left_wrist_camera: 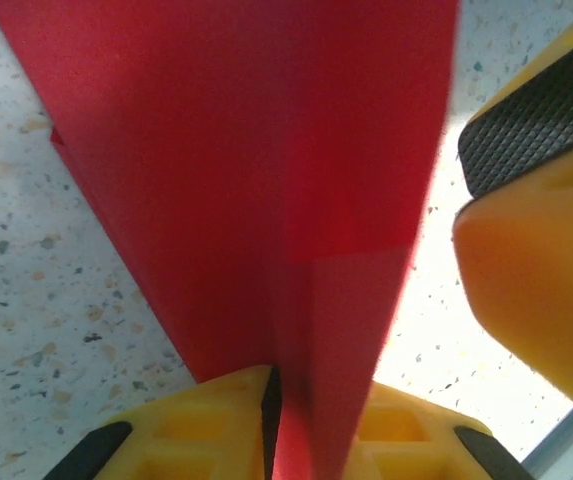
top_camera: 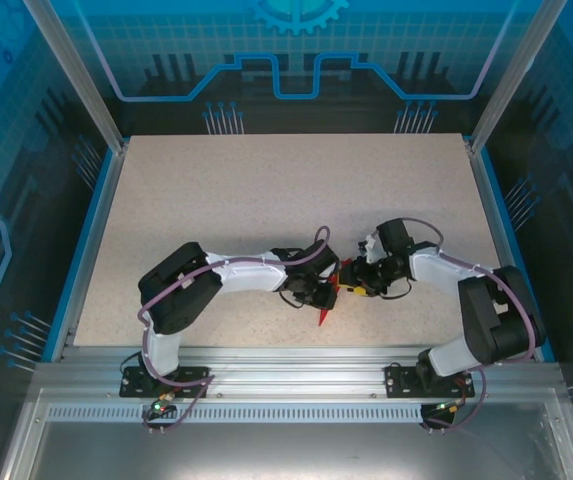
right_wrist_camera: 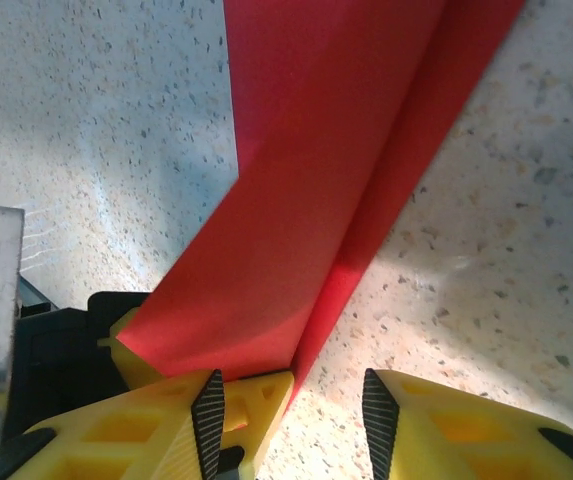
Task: Fold a paper plane with a square sheet of paper (fold left side to right side)
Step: Fold the wing for the fifth time at the center of the table.
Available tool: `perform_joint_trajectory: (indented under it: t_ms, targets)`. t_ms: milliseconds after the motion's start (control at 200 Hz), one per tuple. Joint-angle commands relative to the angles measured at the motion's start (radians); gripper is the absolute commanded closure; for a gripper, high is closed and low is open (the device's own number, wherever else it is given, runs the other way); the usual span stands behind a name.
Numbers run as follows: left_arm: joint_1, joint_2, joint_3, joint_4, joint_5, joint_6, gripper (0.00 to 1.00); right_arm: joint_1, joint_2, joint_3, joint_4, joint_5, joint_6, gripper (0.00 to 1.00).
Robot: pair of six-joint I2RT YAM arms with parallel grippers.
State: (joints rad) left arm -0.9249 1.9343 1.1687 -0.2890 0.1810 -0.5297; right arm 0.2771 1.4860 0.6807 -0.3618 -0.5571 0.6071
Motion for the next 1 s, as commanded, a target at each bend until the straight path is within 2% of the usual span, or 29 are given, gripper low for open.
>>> perform_joint_trajectory:
  t_ms: [0, 210, 405, 615, 995]
  targets:
    - [0.004, 0.015, -0.019, -0.010, 0.005, -0.003, 0.79, 0.024, 0.034, 0.045, 0.039, -0.004, 0.023, 0.57]
    - [0.005, 0.016, -0.017, -0.010, 0.005, -0.001, 0.79, 0.038, 0.093, 0.079, 0.038, 0.013, 0.033, 0.60]
    - [0.007, 0.019, -0.015, -0.012, 0.007, -0.003, 0.79, 0.031, 0.076, 0.083, 0.041, 0.023, 0.035, 0.61]
    - [0.019, 0.017, -0.027, 0.004, 0.025, -0.009, 0.79, -0.037, 0.002, 0.049, 0.023, 0.011, -0.004, 0.58]
    - [0.021, 0.022, -0.027, 0.004, 0.035, -0.013, 0.79, -0.014, 0.063, 0.058, 0.120, -0.011, 0.020, 0.55]
